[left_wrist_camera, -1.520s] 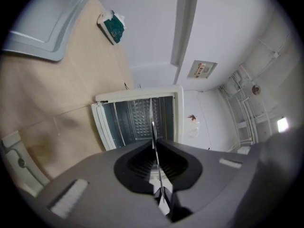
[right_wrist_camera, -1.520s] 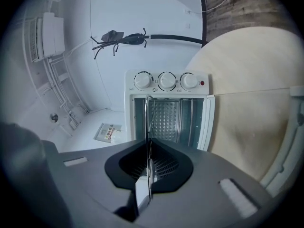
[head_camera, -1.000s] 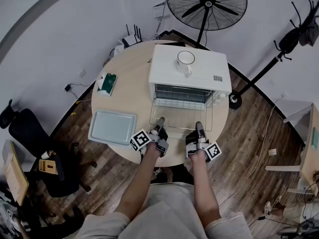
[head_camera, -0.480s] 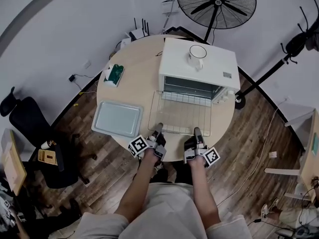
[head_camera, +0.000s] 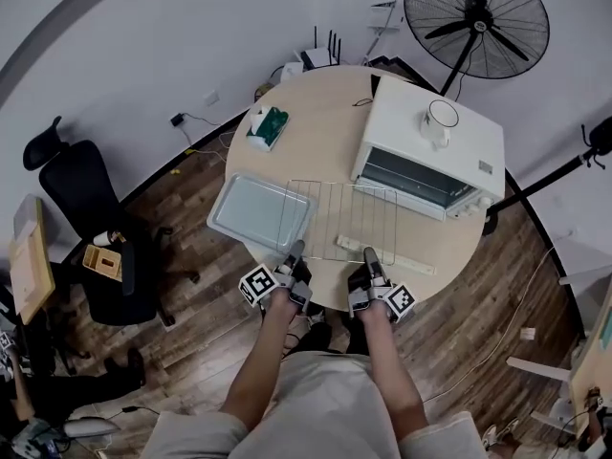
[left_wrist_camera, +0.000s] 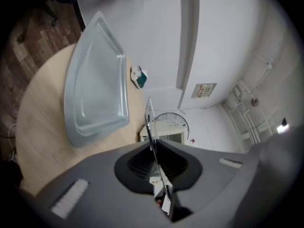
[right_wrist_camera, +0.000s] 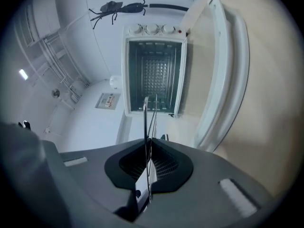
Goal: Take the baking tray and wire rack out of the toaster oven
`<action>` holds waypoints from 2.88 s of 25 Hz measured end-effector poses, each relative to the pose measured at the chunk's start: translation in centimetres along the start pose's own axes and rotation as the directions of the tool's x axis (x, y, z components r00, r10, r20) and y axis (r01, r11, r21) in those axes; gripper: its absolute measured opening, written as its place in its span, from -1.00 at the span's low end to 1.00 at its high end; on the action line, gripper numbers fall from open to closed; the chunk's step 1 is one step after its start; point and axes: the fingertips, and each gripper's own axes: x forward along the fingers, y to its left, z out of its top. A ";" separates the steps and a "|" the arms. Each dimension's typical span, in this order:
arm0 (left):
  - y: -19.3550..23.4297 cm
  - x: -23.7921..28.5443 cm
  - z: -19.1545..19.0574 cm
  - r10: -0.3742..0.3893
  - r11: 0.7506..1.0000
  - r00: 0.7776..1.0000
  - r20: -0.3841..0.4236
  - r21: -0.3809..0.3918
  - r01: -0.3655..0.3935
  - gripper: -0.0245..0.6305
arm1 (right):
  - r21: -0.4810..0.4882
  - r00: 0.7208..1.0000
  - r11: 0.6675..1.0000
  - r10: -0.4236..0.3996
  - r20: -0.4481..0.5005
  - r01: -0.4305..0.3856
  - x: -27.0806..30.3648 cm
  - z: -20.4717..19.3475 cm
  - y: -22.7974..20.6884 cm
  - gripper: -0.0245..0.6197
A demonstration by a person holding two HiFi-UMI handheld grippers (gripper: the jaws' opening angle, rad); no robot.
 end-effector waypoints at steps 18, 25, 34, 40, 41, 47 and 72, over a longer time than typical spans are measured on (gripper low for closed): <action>7.0 -10.5 12.6 0.110 0.994 0.947 0.301 -0.049 -0.099 -0.74 | -0.031 0.907 0.992 -0.127 -0.401 0.125 8.8 -16.0 -3.6 -0.92; 8.9 -10.1 13.8 0.148 0.989 0.942 0.300 -0.058 -0.137 -0.74 | -0.037 0.885 0.990 -0.136 -0.445 0.134 10.4 -17.1 -4.4 -0.92; 10.0 -9.5 13.7 0.209 0.978 0.951 0.230 -0.026 -0.208 -0.74 | -0.100 0.835 0.977 -0.214 -0.508 0.190 10.4 -17.1 -6.3 -0.92; 10.8 -9.5 14.0 0.279 0.956 0.940 0.197 0.037 -0.292 -0.73 | -0.193 0.773 0.950 -0.312 -0.552 0.245 9.8 -17.7 -7.9 -0.91; 10.9 -9.5 14.0 0.290 0.951 0.938 0.191 0.049 -0.304 -0.73 | -0.213 0.767 0.945 -0.326 -0.553 0.248 9.8 -17.8 -8.0 -0.91; 12.7 -10.0 14.2 0.422 0.886 0.890 0.175 0.129 -0.445 -0.57 | -0.384 0.713 0.889 -0.438 -0.547 0.251 9.7 -17.8 -8.9 -0.80; 13.5 -9.5 17.2 0.463 0.841 0.835 0.298 0.150 -0.520 -0.28 | -0.466 0.496 0.880 -0.446 -0.745 0.093 3.1 -19.7 -5.8 -0.61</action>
